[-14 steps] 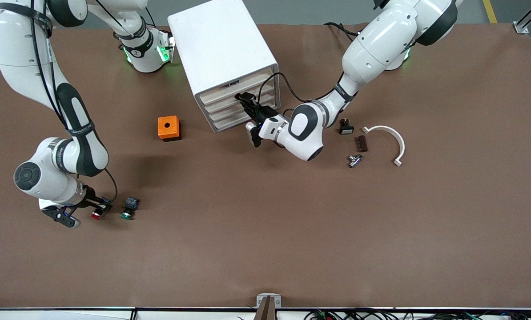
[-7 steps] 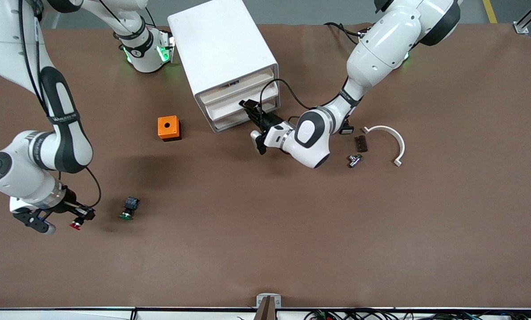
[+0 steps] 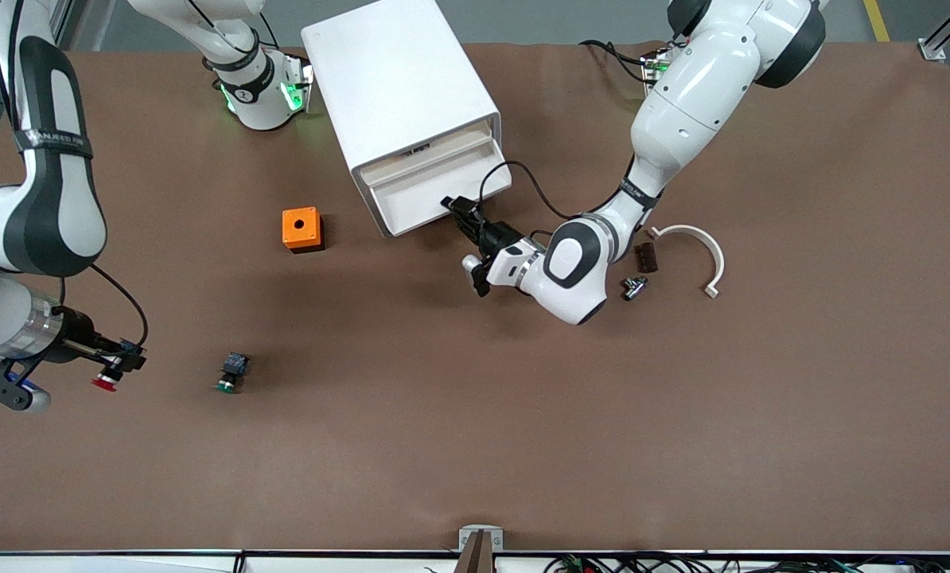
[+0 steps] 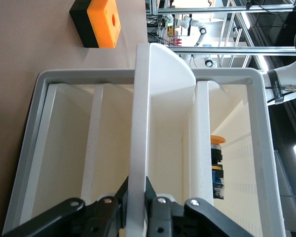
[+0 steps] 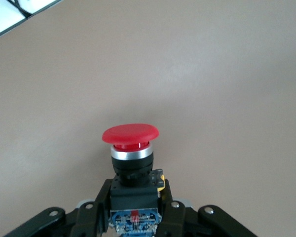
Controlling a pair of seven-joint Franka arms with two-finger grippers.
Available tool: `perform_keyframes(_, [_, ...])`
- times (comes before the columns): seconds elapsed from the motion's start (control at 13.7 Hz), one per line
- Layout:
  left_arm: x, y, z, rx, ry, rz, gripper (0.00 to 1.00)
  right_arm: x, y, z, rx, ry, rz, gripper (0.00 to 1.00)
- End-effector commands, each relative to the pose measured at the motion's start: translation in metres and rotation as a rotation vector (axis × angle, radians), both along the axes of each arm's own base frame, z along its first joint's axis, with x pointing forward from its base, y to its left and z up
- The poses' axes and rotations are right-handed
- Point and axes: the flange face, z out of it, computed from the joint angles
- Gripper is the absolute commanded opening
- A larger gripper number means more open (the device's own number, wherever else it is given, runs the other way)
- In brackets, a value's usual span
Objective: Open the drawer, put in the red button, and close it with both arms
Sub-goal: 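Pull the drawer with the left gripper while the right gripper lifts the button, then carry the red button with the right gripper over the open drawer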
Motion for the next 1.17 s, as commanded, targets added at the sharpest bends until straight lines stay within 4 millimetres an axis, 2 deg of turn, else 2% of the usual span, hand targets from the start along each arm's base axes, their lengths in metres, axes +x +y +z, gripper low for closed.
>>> perform_keyframes(0.0, [0.015, 0.023, 0.006, -0.006, 0.030, -0.062, 0.00, -0.012, 0.048, 0.035, 0.006, 0.030, -0.089, 0.06])
perform_keyframes(0.22, [0.030, 0.037, 0.003, -0.022, 0.040, -0.072, 0.00, -0.040, 0.127, 0.069, -0.004, 0.072, -0.211, 0.06])
perform_keyframes(0.36, [0.034, 0.041, 0.004, -0.021, 0.034, -0.069, 0.00, -0.060, 0.176, 0.082, -0.018, 0.094, -0.275, 0.06])
perform_keyframes(0.66, [0.047, 0.050, 0.001, -0.024, 0.020, -0.053, 0.00, -0.087, 0.241, 0.087, 0.010, 0.157, -0.438, 0.06])
perform_keyframes(0.8, [0.050, 0.052, -0.001, -0.019, 0.013, -0.055, 0.07, -0.099, 0.273, 0.086, 0.049, 0.197, -0.529, 0.06])
perform_keyframes(0.87, [0.050, 0.052, 0.000, -0.015, 0.014, -0.058, 0.51, -0.105, 0.288, 0.081, 0.044, 0.204, -0.555, 0.06])
perform_keyframes(1.02, [0.052, 0.052, 0.007, -0.003, 0.015, -0.057, 1.00, -0.113, 0.307, 0.071, 0.038, 0.207, -0.607, 0.05])
perform_keyframes(1.09, [0.053, 0.053, 0.009, 0.021, 0.036, -0.052, 1.00, -0.120, 0.317, 0.065, 0.043, 0.230, -0.623, 0.05])
